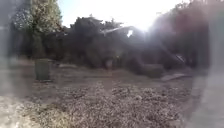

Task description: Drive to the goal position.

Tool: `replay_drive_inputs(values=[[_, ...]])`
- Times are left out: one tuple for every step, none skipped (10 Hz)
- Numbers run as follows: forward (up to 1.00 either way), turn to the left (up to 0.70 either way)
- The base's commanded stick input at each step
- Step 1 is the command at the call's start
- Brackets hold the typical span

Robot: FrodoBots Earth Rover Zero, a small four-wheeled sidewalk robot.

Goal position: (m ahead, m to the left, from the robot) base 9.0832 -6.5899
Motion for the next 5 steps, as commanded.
replay_drive_inputs(values=[[0.70,0.00],[0.70,0.00],[0.70,0.00],[0.70,0.00],[0.70,0.00]])
